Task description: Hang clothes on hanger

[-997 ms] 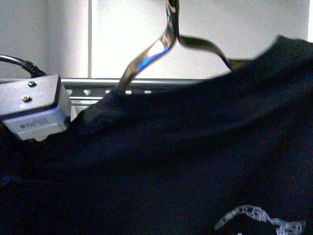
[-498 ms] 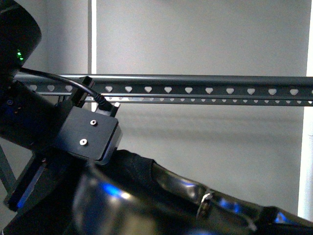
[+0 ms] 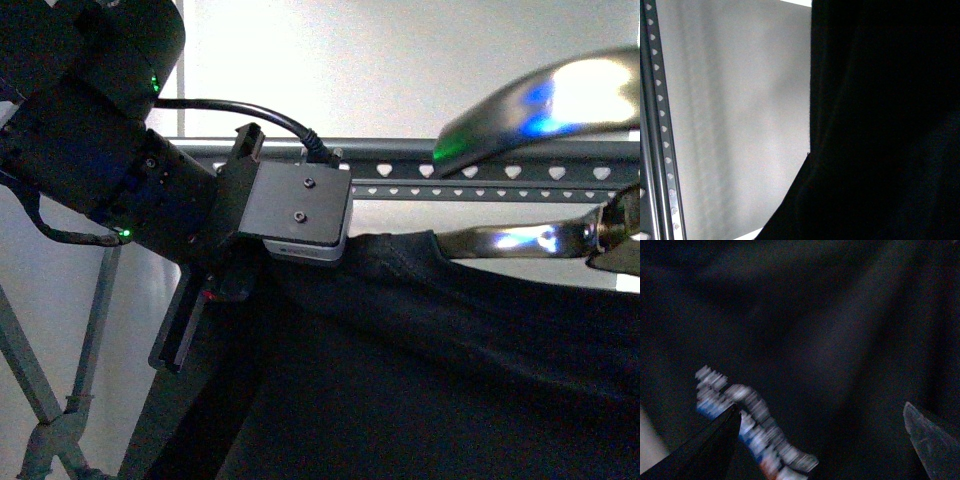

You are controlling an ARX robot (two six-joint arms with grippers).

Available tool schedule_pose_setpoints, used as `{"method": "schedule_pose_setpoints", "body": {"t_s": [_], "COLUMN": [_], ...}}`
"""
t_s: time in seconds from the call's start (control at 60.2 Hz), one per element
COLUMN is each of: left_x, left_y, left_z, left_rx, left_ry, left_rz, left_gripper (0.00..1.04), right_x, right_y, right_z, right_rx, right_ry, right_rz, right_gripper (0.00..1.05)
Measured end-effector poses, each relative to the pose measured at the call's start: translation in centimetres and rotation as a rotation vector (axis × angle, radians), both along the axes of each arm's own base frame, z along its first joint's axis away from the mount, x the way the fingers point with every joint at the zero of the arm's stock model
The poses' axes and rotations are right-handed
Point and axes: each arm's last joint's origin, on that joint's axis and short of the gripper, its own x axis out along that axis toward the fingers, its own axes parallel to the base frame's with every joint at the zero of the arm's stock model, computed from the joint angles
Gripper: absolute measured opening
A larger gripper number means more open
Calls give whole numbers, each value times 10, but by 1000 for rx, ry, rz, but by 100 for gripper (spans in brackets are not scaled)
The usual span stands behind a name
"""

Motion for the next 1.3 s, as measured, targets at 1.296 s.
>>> {"method": "schedule_pose_setpoints", "body": {"t_s": [1.296], "left_x": [0], "left_y": [0], "left_z": [0], "left_rx": [-18], "left_ry": [12], "left_rz": [37], "left_gripper": [9], "right_x": [176], "right_y": [20], "right_z": [139], "right_rx": [-1306], "right_ry": [-356], "right_rz": [697], "right_gripper": [97]}}
